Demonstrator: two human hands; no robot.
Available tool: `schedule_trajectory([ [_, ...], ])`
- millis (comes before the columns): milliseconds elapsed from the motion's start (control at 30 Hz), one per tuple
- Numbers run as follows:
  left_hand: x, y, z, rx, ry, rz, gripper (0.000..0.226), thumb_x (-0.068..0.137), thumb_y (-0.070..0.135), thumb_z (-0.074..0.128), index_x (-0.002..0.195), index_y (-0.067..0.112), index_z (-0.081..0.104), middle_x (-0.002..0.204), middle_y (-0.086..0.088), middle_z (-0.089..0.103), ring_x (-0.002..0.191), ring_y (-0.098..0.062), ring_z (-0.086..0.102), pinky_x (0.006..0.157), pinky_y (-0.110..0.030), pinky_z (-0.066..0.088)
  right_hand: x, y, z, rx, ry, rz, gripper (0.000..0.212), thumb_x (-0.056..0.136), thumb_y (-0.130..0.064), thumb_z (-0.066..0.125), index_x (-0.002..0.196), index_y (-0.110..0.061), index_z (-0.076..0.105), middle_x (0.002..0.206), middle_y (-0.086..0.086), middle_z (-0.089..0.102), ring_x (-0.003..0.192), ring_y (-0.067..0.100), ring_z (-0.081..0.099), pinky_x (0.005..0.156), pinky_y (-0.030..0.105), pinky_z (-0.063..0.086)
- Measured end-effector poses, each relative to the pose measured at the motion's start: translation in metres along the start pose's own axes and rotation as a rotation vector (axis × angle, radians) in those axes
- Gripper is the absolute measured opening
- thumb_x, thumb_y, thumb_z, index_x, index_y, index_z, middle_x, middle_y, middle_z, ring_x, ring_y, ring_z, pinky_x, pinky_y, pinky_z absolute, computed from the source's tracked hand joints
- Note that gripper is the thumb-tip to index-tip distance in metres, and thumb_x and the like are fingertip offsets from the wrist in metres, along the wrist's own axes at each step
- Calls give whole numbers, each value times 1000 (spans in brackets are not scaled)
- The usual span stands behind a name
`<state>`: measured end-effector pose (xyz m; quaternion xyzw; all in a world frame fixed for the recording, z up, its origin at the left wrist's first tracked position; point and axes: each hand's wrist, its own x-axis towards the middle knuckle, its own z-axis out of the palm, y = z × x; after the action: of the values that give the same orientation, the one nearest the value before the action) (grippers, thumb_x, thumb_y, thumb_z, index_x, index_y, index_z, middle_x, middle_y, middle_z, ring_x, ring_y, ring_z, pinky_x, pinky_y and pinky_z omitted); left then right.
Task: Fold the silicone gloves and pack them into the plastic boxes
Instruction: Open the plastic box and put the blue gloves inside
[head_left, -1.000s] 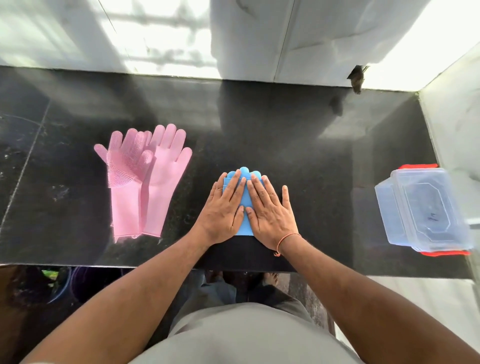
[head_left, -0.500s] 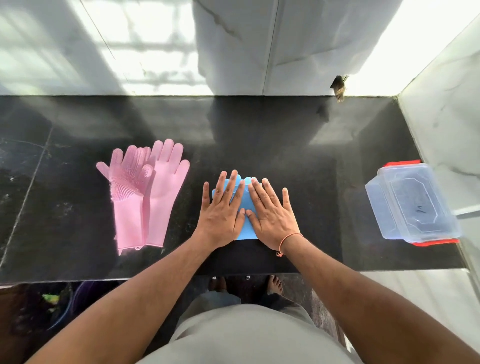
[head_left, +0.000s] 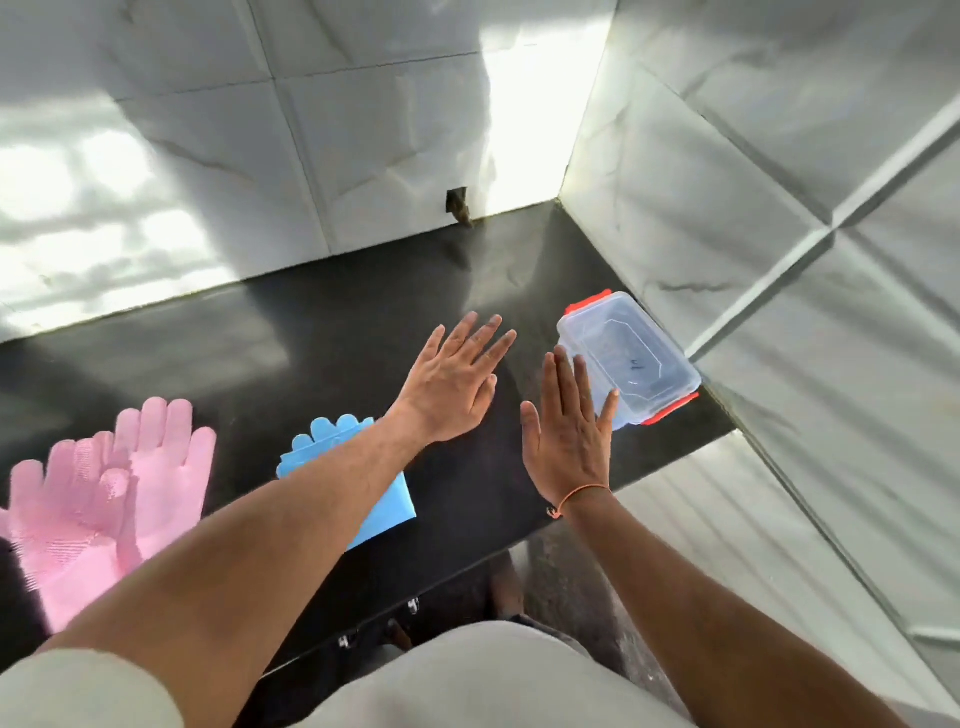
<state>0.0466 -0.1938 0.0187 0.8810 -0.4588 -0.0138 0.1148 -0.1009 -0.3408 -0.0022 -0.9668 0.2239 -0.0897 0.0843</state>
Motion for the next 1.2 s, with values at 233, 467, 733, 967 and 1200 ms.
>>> schedule_trajectory([
  [233,98,66,2,-107,-59,137,65,114,36,39,175,26,19,183,-2,18,168,-30,23,133,-49,28,-5,73,-23,101,101,371,71,111,-38,43,172,-13,15,181,4,11,167,28,7,129,65,16],
  [467,141,97,28,-449,-196,-223,74,113,33,45,176,27,7,184,1,7,166,-32,22,133,-49,26,-5,112,-20,378,84,530,70,114,-42,36,172,-14,7,182,2,3,167,27,12,134,49,23],
  [733,122,71,37,-552,-51,-442,69,108,33,54,171,17,29,155,-17,47,141,-34,54,120,-46,45,20,124,-12,446,96,410,67,113,-27,46,172,-14,17,182,-2,8,142,34,56,95,42,57],
  [967,51,21,29,-530,176,-663,38,111,41,47,127,14,68,107,-4,72,97,-24,68,85,-38,54,57,90,-3,566,-38,172,67,111,-19,46,172,-19,17,180,-9,13,138,14,34,104,44,52],
  [1200,-31,-23,19,-464,274,-1025,46,107,61,47,81,24,56,77,10,65,70,-5,59,63,-32,41,76,26,10,787,-167,35,61,112,-22,50,169,-24,28,173,-6,38,154,18,44,126,38,36],
])
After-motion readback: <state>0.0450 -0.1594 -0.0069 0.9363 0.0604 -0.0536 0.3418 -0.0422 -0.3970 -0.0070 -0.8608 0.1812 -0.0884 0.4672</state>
